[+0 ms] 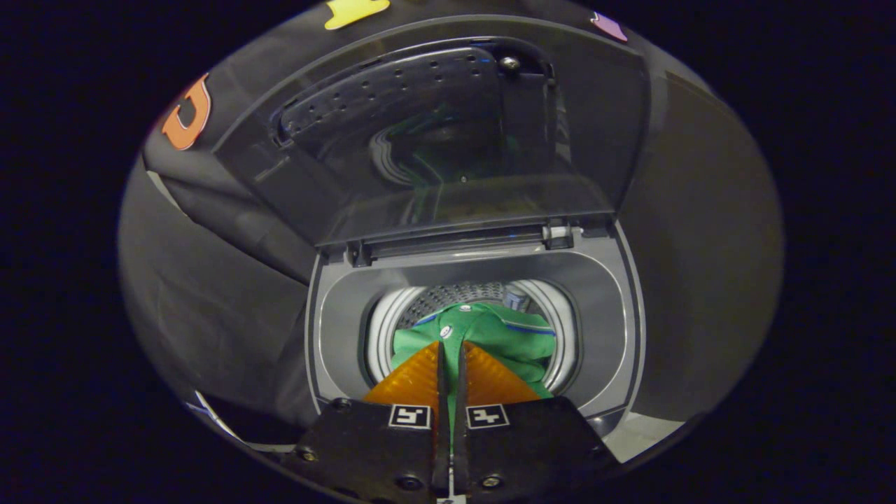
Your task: Put the clothes into the washing machine and then close the washing machine lid.
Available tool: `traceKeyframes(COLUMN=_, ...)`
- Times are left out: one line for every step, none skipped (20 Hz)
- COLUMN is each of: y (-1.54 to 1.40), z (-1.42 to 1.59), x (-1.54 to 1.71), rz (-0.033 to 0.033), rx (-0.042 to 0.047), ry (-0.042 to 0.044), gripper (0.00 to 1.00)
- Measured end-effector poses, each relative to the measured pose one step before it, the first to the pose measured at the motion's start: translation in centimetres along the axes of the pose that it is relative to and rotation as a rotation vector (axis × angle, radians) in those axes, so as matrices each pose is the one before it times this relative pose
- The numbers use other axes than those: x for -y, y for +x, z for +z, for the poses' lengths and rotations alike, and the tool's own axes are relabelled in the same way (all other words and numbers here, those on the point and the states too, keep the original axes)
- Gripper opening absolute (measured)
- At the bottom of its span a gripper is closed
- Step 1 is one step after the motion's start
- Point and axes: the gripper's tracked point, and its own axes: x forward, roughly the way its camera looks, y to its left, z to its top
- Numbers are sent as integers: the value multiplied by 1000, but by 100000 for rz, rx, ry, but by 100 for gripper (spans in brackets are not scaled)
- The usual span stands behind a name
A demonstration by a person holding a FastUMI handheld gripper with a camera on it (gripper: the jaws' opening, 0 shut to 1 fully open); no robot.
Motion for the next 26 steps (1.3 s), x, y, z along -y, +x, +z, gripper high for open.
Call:
traceKeyframes(y=-82, z=86, x=-93, rz=-262, rx=520, ry=-774, gripper=6)
traceKeyframes(y=44, z=30, x=143, rz=-478, rx=105, ry=-620, gripper=6)
traceKeyframes(y=4, z=-143, x=70, rz=-246, rx=224, ry=-167, gripper=7)
traceKeyframes(y=91, z=-69, x=38, rz=-276, rx=-166, ry=140, gripper=8)
traceKeyframes(y=-62, z=-284, x=150, rz=-539, rx=-290, ry=207, gripper=10)
traceKeyframes(y=102, z=-125, x=35, rz=-276, rx=182, ry=29, gripper=11)
traceKeyframes(y=-37, z=-196, x=-56, rz=-146, rx=43, ry=-272, gripper=13)
traceKeyframes(y=-180, z=30, x=-16, rz=-176, rx=594, ry=-908, gripper=14)
traceKeyframes(y=-35, z=198, x=39, rz=13, rx=1155, ry=-1266, gripper=14)
traceKeyframes(y=-85, z=-139, x=151, rz=-556, rx=957, ry=-1338, gripper=15)
traceKeyframes(y=-415, z=175, x=-125, rz=-103, rx=833, ry=-622, gripper=32)
traceKeyframes(y=-286, z=-109, x=62, rz=-1028, rx=53, ry=-348, gripper=49)
traceKeyframes(y=85, z=-49, x=109, rz=141, rx=606, ry=-111, gripper=66)
traceKeyframes(y=158, z=-156, x=119, rz=-214, rx=219, ry=61, gripper=82)
traceKeyframes(y=-131, z=-326, x=263, rz=-1471, rx=76, ry=-245, gripper=83)
traceKeyframes(y=-64, z=136, x=-7, rz=-240, rx=491, ry=425, gripper=83)
traceKeyframes(y=-60, z=-278, x=16, rz=98, rx=-396, ry=441, gripper=83)
traceKeyframes(y=-187, z=-153, x=10, rz=319, rx=-395, ry=335, gripper=83)
traceKeyframes(y=-212, z=-147, x=14, rz=-71, rx=222, ry=101, gripper=84)
traceKeyframes(y=-109, z=93, x=129, rz=-421, rx=594, ry=-197, gripper=84)
traceKeyframes(y=-65, z=51, x=113, rz=-78, rx=691, ry=-7, gripper=83)
traceKeyframes(y=-119, z=70, x=4, rz=102, rx=738, ry=-438, gripper=84)
traceKeyframes(y=-63, z=99, x=92, rz=-34, rx=944, ry=-503, gripper=83)
traceKeyframes(y=-181, z=306, x=-6, rz=745, rx=1915, ry=136, gripper=84)
traceKeyframes(y=-76, z=246, x=-405, rz=1543, rx=1802, ry=849, gripper=83)
traceKeyframes(y=-122, z=134, x=74, rz=-308, rx=595, ry=-344, gripper=83)
